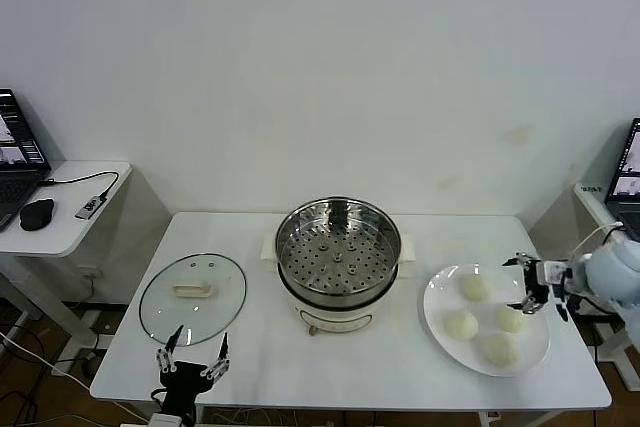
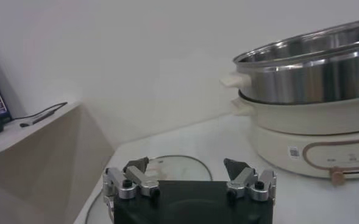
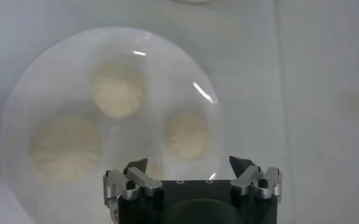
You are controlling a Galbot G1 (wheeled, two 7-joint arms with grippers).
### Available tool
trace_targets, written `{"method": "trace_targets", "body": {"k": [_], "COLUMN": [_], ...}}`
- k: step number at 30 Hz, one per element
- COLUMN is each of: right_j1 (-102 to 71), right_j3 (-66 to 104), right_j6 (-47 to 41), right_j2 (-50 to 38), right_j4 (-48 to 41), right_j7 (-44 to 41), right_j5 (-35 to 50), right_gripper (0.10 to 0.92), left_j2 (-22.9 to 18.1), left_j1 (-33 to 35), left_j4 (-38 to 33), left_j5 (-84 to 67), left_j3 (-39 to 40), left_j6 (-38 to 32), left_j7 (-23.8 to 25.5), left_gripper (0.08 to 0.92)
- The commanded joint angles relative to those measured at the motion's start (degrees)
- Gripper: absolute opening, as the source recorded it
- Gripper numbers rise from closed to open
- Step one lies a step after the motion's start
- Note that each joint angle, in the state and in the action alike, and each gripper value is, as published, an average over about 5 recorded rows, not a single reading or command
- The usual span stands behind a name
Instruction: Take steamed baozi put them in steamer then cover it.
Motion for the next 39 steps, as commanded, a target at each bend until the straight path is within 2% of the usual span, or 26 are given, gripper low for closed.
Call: {"method": "trace_targets", "body": {"k": [1,12,27,33,39], "right_j1": [15.7,16.5,15.8,15.6,15.3], "right_j3": [-17.4,-18.3,-18.2,-17.9,-18.0], "right_j6": [0.1,-0.2,-2.1,-2.4,-2.5], "right_j2": [3.9,11.4,14.6,15.4,15.0], "right_j4": [-10.5,-15.7,-19.3,-19.9,-19.3], "right_j7": [-4.3,-1.6,0.5,0.7,0.3], "right_j5": [0.1,-0.9,-3.7,-4.3,-4.2], "right_gripper": [0.823,0.823,0.818,0.753,0.653], "left_j2": [0.1,0.0,-0.2,-0.1,-0.1], "left_j1": [0.1,0.5,0.0,-0.2,-0.2], "left_j4": [0.0,-0.6,-0.3,-0.3,-0.3], "left_j5": [0.5,0.9,0.8,0.8,0.8], "left_j3": [-0.5,-1.2,-1.4,-1.4,-1.5], "left_j6": [0.4,0.4,0.0,-0.1,-0.1], "left_j7": [-0.1,-0.1,-0.5,-0.5,-0.5], "left_gripper": [0.823,0.823,0.823,0.823,0.823]}}
